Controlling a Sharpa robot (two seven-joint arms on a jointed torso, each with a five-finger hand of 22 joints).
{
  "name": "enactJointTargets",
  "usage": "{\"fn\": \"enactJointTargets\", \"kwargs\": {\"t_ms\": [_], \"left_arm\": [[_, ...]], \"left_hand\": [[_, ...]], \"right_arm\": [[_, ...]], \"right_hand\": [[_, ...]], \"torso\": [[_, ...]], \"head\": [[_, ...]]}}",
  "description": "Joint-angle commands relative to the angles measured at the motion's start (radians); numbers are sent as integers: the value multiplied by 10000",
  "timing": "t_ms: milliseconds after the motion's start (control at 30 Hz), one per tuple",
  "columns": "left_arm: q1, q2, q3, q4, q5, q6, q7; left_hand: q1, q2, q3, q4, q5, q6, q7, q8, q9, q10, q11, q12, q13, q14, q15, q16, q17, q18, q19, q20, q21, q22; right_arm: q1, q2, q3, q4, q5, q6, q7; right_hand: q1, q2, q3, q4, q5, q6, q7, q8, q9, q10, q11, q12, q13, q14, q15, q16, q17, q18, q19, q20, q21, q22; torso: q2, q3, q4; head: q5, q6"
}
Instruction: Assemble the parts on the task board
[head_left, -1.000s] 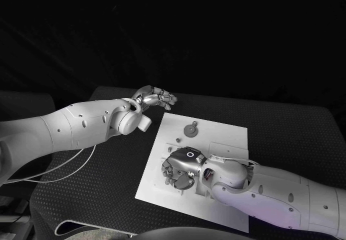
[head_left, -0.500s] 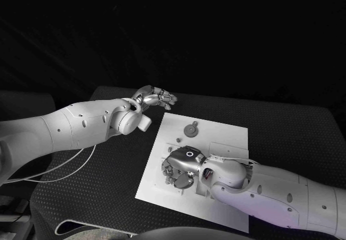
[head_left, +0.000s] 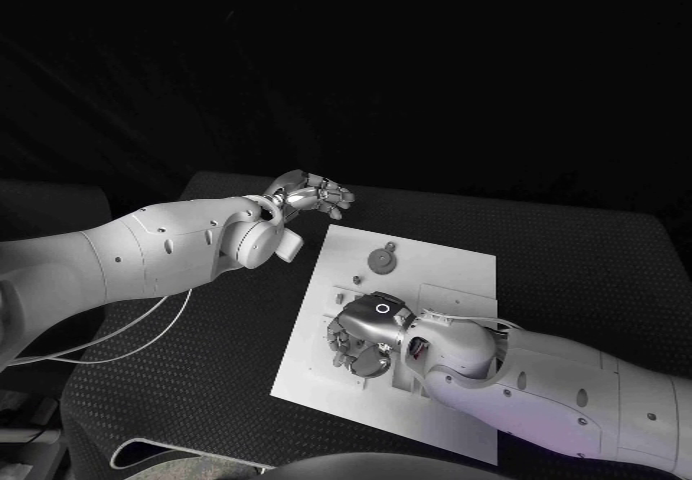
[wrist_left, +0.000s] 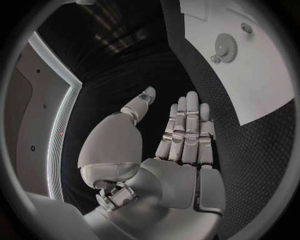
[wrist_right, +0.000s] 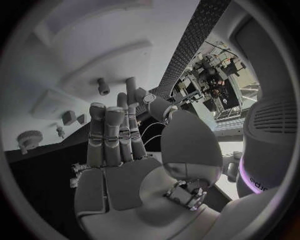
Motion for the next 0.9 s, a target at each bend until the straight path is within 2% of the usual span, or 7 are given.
{"fn": "enactJointTargets", "kwargs": {"t_ms": [33,267,467,600,900], "left_arm": [[14,15,8,12,52,129,89],[14,33,8,15,53,146,88],[14,40,8,14,53,144,82],[14,53,8,14,53,167,66],[14,49,8,5,53,186,48]], "left_hand": [[5,98,-16,60,7,-28,19,36,-17,10,51,1,-15,44,57,-33,12,-74,83,17,-57,16],[4,97,-18,61,7,-29,18,37,-18,8,52,0,-17,43,58,-37,16,-74,82,18,-60,18],[3,97,-19,63,6,-30,19,38,-20,7,53,-1,-20,42,59,-42,22,-74,83,19,-63,21],[1,98,-20,65,6,-31,19,38,-21,6,54,-1,-22,42,59,-46,26,-74,83,19,-66,22],[-4,95,-25,69,3,-34,16,39,-24,2,56,-3,-28,40,62,-57,37,-74,81,22,-73,27]], "right_arm": [[0,11,5,7,-193,135,-130],[1,75,-1,14,-107,539,11],[0,153,-28,61,31,612,120],[0,191,-46,129,134,659,156],[0,239,-78,37,153,625,120]], "right_hand": [[423,311,16,40,28,65,-34,29,18,27,-20,56,31,-6,-81,58,16,370,-10,-51,38,147],[422,300,17,39,27,68,-35,30,23,26,-21,57,38,-5,-81,61,18,370,-10,-51,41,147],[427,259,43,40,28,59,-33,21,32,9,-19,50,56,-12,-80,65,20,370,-26,-49,40,145],[423,240,60,44,28,58,-31,18,36,1,-17,48,66,-17,-78,65,21,370,-35,-45,40,144],[412,225,96,52,28,47,-25,4,42,-17,-11,39,83,-29,-73,60,19,370,-51,-37,36,140]], "torso": [[6,9,-1],[3,2,-3],[6,2,-9],[1,-7,12],[3,-6,9]], "head": [[3,0],[-14,-4],[-27,-15],[-53,-14],[-58,-17]]}}
